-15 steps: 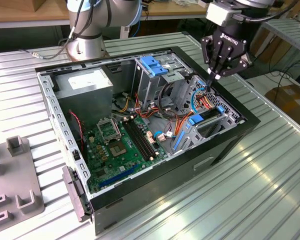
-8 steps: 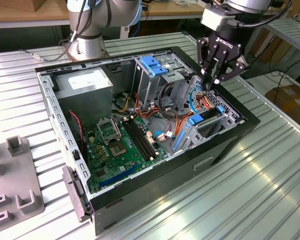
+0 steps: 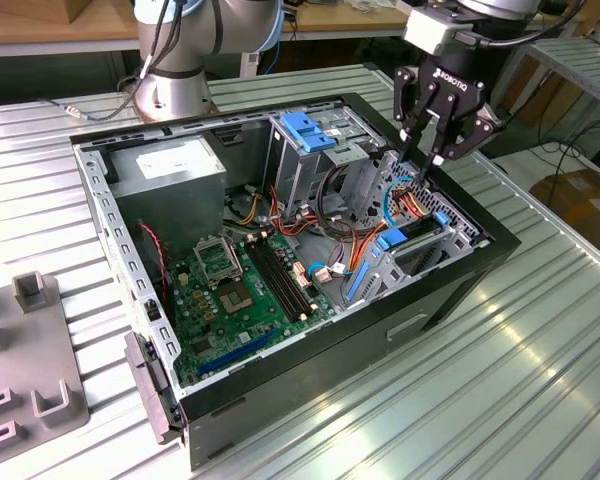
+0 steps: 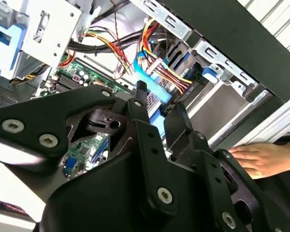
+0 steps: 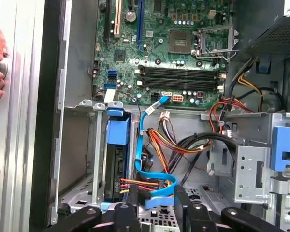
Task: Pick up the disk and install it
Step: 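Insert the second disk wire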
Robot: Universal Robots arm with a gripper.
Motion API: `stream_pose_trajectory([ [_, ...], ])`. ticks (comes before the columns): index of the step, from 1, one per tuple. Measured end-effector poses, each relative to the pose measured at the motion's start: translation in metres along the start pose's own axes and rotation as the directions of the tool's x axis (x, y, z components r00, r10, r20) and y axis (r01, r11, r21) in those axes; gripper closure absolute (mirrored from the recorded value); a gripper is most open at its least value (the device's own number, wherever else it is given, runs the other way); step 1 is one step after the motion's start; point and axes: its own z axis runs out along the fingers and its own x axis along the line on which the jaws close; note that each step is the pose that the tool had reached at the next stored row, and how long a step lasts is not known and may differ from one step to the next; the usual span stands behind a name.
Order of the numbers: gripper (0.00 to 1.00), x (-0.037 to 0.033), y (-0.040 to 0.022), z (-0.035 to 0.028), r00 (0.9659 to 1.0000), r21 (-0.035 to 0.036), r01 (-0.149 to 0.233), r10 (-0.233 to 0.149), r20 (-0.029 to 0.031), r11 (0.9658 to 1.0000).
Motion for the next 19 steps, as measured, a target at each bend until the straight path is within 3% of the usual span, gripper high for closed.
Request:
stream_pose_trajectory([
  [1, 0.58, -0.0003, 0.0000, 0.0000, 1.0000, -0.0001, 0.000, 0.000, -0.0007, 1.0000],
  [2, 0.58, -0.0044, -0.0004, 0.0002, 0.9996, -0.0019, 0.000, 0.000, -0.0275, 1.0000],
  [3, 0.58, -0.0077, -0.0006, 0.0007, 0.9993, -0.0025, -0.001, 0.001, -0.0378, 1.0000],
  [5, 0.58, -0.0124, -0.0009, 0.0024, 0.9991, -0.0028, -0.001, 0.001, -0.0426, 1.0000],
  [8, 0.58, -0.0141, -0.0011, 0.0061, 0.9989, -0.0030, -0.001, 0.001, -0.0463, 1.0000],
  [10, 0.58, -0.0144, -0.0011, 0.0084, 0.9985, -0.0036, -0.001, 0.001, -0.0548, 1.0000],
  [13, 0.58, -0.0167, -0.0014, 0.0141, 0.9972, -0.0049, -0.002, 0.001, -0.0752, 1.0000],
  [15, 0.60, -0.0176, -0.0016, 0.0156, 0.9965, -0.0054, -0.002, 0.001, -0.0836, 1.0000],
  [16, 0.66, -0.0181, -0.0016, 0.0165, 0.9959, -0.0058, -0.002, 0.001, -0.0901, 1.0000],
  [19, 0.79, -0.0187, -0.0017, 0.0176, 0.9950, -0.0064, -0.002, 0.002, -0.0999, 1.0000],
])
